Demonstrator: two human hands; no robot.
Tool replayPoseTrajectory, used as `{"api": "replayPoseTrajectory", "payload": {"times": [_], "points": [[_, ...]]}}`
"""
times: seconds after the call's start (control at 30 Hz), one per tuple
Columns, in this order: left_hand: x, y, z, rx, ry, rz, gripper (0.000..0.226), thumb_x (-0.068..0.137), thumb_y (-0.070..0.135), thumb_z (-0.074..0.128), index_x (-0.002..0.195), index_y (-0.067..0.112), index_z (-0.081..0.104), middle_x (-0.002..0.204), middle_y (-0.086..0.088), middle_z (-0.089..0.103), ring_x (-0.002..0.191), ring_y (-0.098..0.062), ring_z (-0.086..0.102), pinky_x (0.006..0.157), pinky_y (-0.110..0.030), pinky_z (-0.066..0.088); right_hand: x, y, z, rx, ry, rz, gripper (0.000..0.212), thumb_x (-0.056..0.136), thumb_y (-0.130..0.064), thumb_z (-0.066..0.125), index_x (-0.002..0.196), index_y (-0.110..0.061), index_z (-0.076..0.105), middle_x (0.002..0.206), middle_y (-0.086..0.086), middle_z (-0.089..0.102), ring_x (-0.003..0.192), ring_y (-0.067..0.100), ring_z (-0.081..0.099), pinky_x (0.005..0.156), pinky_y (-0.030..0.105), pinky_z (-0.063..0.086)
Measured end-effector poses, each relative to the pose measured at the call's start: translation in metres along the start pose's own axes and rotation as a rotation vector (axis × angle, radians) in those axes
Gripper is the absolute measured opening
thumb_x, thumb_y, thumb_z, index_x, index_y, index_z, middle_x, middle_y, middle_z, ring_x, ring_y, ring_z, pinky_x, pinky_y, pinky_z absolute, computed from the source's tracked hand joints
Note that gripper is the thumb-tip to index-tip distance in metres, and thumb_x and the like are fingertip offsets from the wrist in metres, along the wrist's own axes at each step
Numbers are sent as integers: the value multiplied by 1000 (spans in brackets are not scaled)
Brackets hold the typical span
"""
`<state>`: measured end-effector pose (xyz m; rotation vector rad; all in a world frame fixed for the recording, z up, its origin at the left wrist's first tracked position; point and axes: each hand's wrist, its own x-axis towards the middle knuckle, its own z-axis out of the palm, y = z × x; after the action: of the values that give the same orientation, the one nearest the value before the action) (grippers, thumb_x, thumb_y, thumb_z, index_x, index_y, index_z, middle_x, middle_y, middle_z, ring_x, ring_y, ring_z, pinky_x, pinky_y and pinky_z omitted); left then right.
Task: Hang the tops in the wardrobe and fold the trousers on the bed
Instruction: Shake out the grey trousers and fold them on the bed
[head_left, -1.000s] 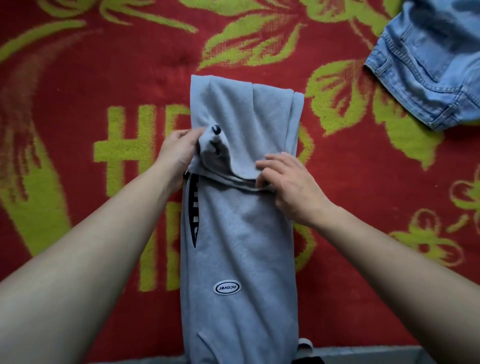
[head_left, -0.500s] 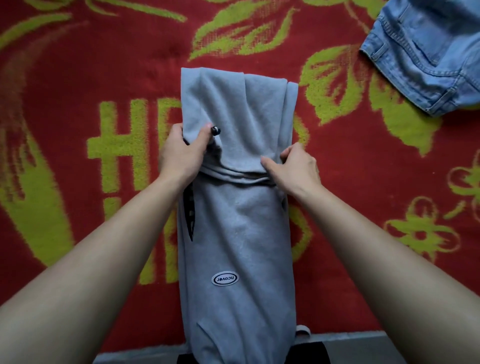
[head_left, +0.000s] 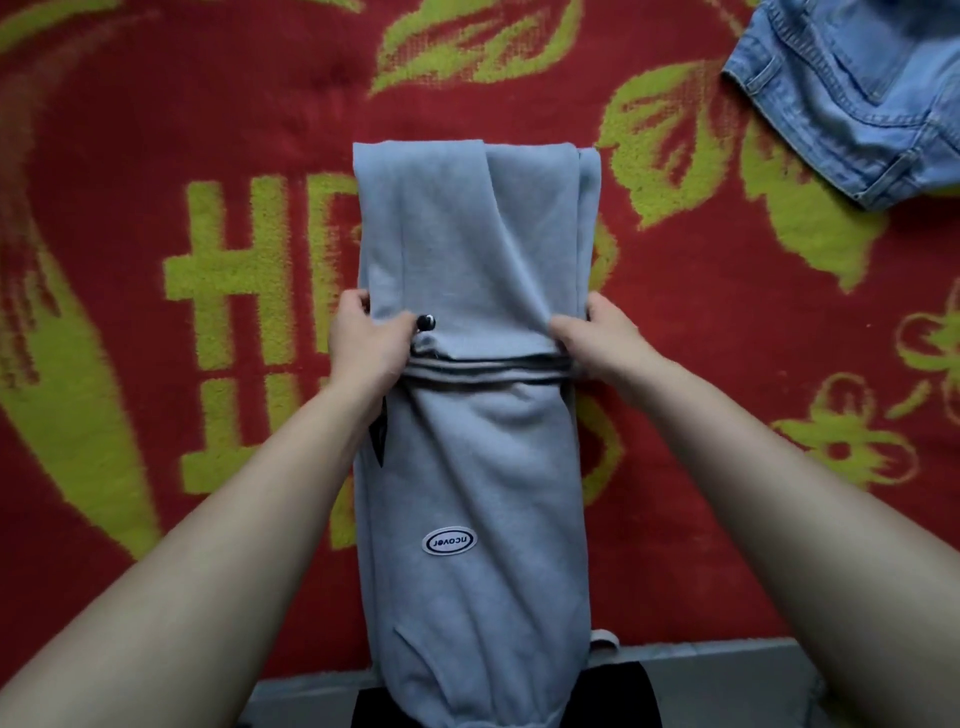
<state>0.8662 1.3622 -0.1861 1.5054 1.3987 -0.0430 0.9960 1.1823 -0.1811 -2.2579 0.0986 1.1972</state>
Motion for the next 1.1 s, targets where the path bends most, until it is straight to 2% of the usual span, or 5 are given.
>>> {"api": "replayPoseTrajectory", "payload": {"times": [0.23, 0.63, 0.8, 0.93, 1.1], "points": [[38, 33, 2, 64, 104, 124, 39, 88, 53, 58, 107, 18, 57, 94, 10, 61, 87, -11, 58, 75, -26, 44, 33, -60, -21, -55, 608, -285, 49, 87, -50, 52, 125, -20, 55, 124, 4, 58, 115, 23, 56, 92, 32, 41], [98, 87, 15, -13, 119, 180, 23, 94, 40, 59, 94, 18, 65, 104, -3, 72, 87, -15, 63, 84, -38, 56, 98, -91, -31, -216, 536, -117, 38, 104, -39, 41, 129, -15, 56, 134, 9, 57, 124, 28, 53, 91, 29, 40], [64, 74, 10, 374, 445, 501, 48, 94, 40, 43, 134, 15, 46, 138, -9, 46, 125, -24, 47, 100, -27, 33, 48, -72, -6, -354, 633, -610, 51, 101, -36, 40, 148, -16, 38, 151, 12, 33, 138, 24, 37, 113, 36, 32], [18, 21, 11, 878, 171, 888, 59, 99, 49, 34, 153, 25, 27, 163, -14, 12, 150, -30, 13, 115, -52, 21, 10, -14, 15, -567, 529, -736, 57, 102, -39, 40, 153, -16, 32, 163, 18, 14, 149, 33, 19, 119, 46, 21], [55, -13, 8, 1021, -71, 551, 60, 100, 56, 16, 153, 42, -7, 163, 1, -20, 151, -21, -14, 115, -66, 1, 26, 15, 35, -824, 245, -565, 75, 102, -56, 29, 159, -20, -5, 164, 15, -19, 151, 30, -17, 122, 53, 0]]}}
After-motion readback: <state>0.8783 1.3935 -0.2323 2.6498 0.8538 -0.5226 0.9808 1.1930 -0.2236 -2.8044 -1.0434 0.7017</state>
